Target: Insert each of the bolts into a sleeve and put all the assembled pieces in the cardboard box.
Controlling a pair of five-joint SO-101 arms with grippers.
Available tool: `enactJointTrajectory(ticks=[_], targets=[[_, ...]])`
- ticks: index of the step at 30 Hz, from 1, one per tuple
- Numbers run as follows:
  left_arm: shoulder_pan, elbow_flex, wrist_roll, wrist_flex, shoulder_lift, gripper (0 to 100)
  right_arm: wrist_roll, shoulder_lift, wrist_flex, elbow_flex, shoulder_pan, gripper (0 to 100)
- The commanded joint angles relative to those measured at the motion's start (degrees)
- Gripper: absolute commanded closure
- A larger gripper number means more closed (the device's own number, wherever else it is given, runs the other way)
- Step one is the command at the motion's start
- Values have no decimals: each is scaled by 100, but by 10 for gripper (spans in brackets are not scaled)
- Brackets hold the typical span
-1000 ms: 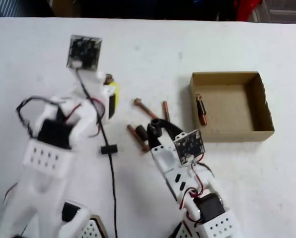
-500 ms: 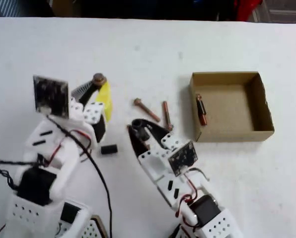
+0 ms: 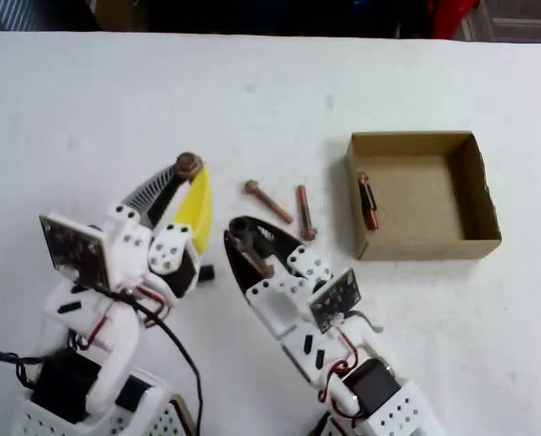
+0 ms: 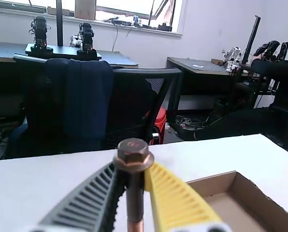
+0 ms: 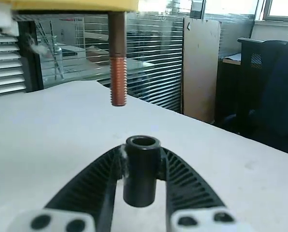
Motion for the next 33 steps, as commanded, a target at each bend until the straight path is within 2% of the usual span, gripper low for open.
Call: enactJointTrajectory(ticks=[1,5,10,17,25,29,33], targets=[[57,-53,0,-343,-119,976,-44,-66,-145,44,-84,982],[92,-44,9,-765,-119,976,-44,-66,-145,44,-84,982],[523,114,9,-914,-119,976,-53,-66,-145,44,-84,982],[585,642,9,-1521,-119,976,-44,-66,-163,44,-75,982],[629,730,26,-1468,-119,976,-9,-66,-136,44,-48,982],[734,651,422,-1011,-119,976,0,-66,-136,44,-48,982],[743,589,448,-862,-119,976,0,-66,-136,44,-48,982]])
